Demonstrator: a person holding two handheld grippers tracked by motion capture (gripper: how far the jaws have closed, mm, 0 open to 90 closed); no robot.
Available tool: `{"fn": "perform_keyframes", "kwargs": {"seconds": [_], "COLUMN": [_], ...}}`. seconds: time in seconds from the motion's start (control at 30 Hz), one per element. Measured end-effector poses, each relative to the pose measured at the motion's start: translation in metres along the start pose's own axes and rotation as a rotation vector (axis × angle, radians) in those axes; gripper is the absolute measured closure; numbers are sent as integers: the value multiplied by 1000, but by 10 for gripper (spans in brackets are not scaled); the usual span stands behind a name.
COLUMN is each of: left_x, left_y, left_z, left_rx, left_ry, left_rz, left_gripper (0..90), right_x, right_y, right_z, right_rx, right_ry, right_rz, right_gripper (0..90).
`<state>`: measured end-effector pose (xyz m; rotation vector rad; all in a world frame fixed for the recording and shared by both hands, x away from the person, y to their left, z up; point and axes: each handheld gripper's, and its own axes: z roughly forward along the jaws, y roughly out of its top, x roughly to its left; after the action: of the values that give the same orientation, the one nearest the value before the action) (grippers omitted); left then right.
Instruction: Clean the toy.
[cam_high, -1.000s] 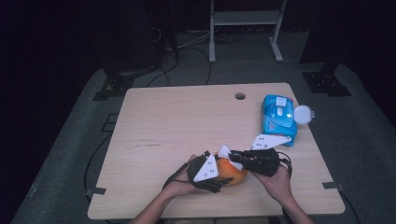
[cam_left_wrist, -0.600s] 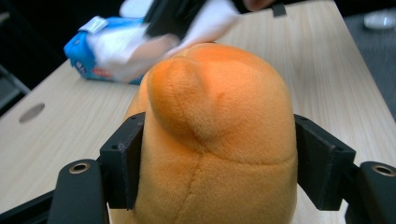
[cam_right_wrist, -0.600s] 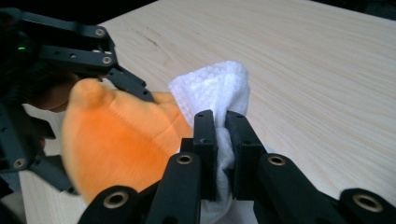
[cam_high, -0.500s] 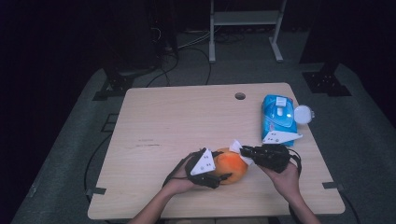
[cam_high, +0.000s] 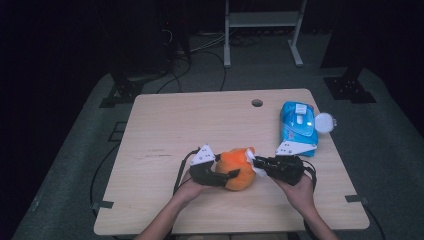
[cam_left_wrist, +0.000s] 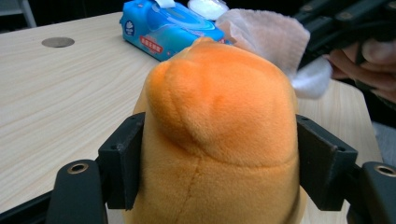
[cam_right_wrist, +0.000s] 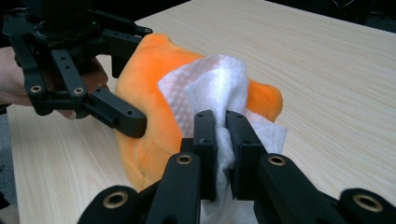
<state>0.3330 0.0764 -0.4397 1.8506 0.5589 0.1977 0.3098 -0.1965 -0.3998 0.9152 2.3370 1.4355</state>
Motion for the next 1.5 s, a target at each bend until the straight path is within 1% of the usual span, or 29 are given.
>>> {"fn": "perform_keyframes", "kwargs": {"seconds": [0.07, 0.13, 0.2, 0.23, 0.27, 0.3, 0.37, 0.47, 0.53, 0.6, 0.63, 0.7, 0.73, 0.8, 0.87, 0.9, 0.97, 1.03, 1.07, 1.13, 1.17, 1.2, 1.23, 1.27, 1.3, 1.33, 1.4, 1.47, 1.5], "left_x": [0, 1, 1, 0, -1, -3, -6, -12, -16, -20, -20, -21, -22, -25, -28, -29, -34, -38, -40, -42, -41, -41, -39, -38, -38, -38, -38, -38, -37], "left_y": [0, -1, -2, -2, -1, -1, 0, 0, 1, 2, 2, 2, 2, 2, 3, 3, 3, 3, 3, 3, 3, 2, 2, 2, 2, 2, 1, 0, 0], "left_z": [1, 1, 0, 0, 0, 0, 1, 2, 3, 3, 3, 2, 3, 3, 4, 5, 8, 10, 11, 12, 11, 11, 9, 9, 9, 9, 10, 10, 11], "left_rx": [-7, -13, -11, -10, -4, -2, 5, 19, 30, 42, 45, 46, 51, 56, 59, 61, 66, 74, 74, 79, 84, 86, 86, 85, 80, 77, 73, 62, 52], "left_ry": [13, 17, 12, 12, 10, 9, 5, -12, -36, -82, -90, -107, -99, -85, -77, -72, -57, -48, -47, -53, -63, -79, -96, -97, -99, -99, -95, -80, -69], "left_rz": [-26, -48, -45, -38, -25, -13, 9, 74, 113, 155, 163, 177, 188, 197, 218, 228, 247, 270, 276, 289, 291, 286, 280, 282, 278, 277, 281, 266, 248], "left_gripper": [266, 264, 260, 259, 257, 256, 256, 257, 252, 226, 222, 210, 212, 234, 251, 256, 262, 262, 263, 263, 264, 268, 269, 281, 284, 286, 288, 288, 288], "right_x": [7, 14, 20, 22, 21, 19, 12, -1, -11, -21, -25, -27, -25, -21, -14, -11, -2, 9, 16, 25, 28, 28, 27, 21, 17, 12, 1, -6, -9], "right_y": [2, 4, 5, 5, 5, 4, 4, 1, 0, -4, -6, -7, -6, -4, 1, 2, 8, 13, 16, 19, 21, 21, 20, 18, 16, 15, 10, 7, 5], "right_z": [2, 4, 6, 7, 7, 7, 5, 2, 0, -1, -1, -2, -2, -3, -4, -4, -5, -4, -4, -2, -1, 1, 2, 2, 2, 2, -1, -4, -6], "right_rx": [-4, -12, -16, -12, -9, -10, -10, -19, -25, -33, -32, -32, -27, -30, -37, -42, -47, -59, -61, -58, -53, -44, -39, -32, -33, -32, -22, -13, -10], "right_ry": [8, 33, 54, 49, 47, 50, 39, 9, -10, -13, -14, -12, -19, -12, -4, 5, 25, 61, 85, 97, 98, 88, 83, 82, 77, 59, 11, -13, -20], "right_rz": [-17, -37, -58, -68, -73, -63, -47, -5, 20, 61, 76, 90, 80, 72, 51, 45, 18, -2, -20, -53, -66, -78, -74, -54, -45, -35, -15, 14, 32], "right_gripper": [821, 820, 819, 819, 820, 820, 820, 819, 816, 814, 813, 813, 814, 814, 814, 815, 816, 817, 818, 818, 818, 819, 819, 819, 819, 819, 817, 816, 816]}}
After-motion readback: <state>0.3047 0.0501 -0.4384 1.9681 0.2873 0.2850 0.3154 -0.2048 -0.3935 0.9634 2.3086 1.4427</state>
